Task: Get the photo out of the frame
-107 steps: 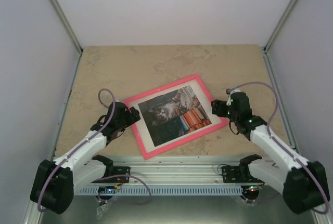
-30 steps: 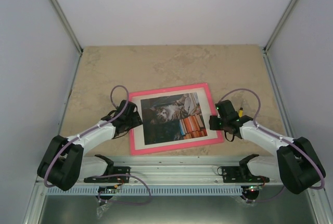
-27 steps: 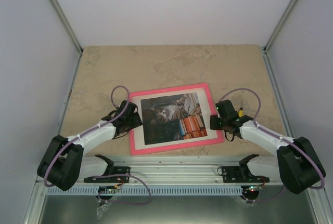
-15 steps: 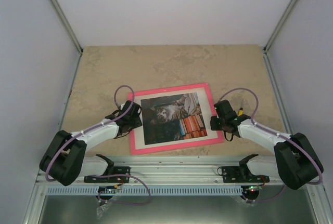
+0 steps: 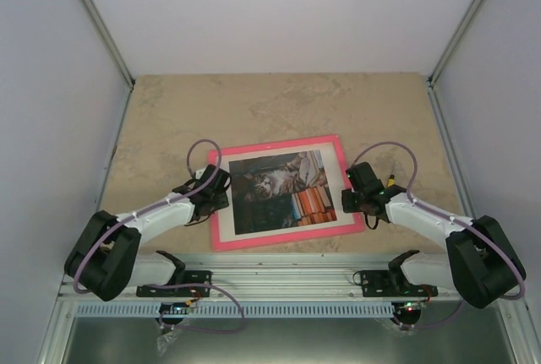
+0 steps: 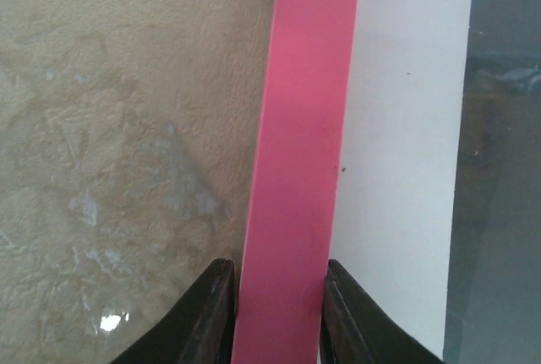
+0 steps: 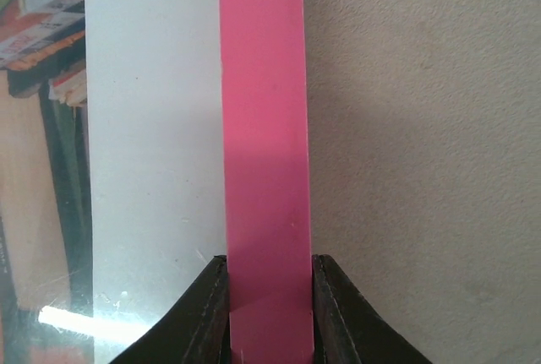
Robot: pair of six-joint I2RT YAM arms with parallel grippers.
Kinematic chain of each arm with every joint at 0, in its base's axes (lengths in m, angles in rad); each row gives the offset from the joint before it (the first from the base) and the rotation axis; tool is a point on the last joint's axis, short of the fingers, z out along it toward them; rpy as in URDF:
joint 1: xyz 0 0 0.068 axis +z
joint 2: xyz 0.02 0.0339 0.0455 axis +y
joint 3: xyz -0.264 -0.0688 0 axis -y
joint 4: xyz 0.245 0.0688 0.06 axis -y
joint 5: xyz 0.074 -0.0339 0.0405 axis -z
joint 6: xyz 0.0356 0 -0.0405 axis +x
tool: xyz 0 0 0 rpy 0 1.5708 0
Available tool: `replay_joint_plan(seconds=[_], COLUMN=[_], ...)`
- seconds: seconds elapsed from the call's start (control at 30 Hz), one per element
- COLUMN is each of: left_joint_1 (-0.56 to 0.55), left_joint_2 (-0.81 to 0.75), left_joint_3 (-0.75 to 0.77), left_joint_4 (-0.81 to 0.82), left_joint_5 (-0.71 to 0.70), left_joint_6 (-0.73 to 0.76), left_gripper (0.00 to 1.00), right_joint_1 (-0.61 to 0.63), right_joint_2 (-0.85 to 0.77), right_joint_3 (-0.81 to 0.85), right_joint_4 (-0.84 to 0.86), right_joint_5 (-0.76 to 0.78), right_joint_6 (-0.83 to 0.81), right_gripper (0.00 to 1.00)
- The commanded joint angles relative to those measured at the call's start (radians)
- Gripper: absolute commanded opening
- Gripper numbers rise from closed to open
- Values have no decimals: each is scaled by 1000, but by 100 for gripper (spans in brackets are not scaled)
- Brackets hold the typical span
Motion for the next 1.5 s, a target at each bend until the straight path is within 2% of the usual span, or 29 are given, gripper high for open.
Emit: replay_joint_plan(seconds=[0.0,0.53,0.87,1.03,1.23,1.33,1.47], left_joint_1=[-14,-15,-14,-13,-1,54,124], left_joint_2=[-29,-139,-224,-211,-153,-125,-97], left_joint_3=[19,34,110,176,256,265,269], left_joint_4=[-40,-81,-144,-157,-161,-130,-103], left_joint_5=[29,15,24,-20,-77,-38,12], left_joint_6=[-27,-47,-49,-32,6,28,47], left_gripper=[24,11,5,0,0,0,0], right_joint_1=[7,9,9,9,5,-2,-23], right_joint_2=[-42,-157,-172,-128,-42,16,107], right_joint_3=[33,19,53,107,187,241,304], right_joint_4=[14,29,11,11,38,51,76], right_joint_5=[-7,-47,-54,-54,-39,-36,-40], right_joint_6=[37,45,31,6,-29,-50,-90], right_gripper=[1,0,1,0,0,1,7])
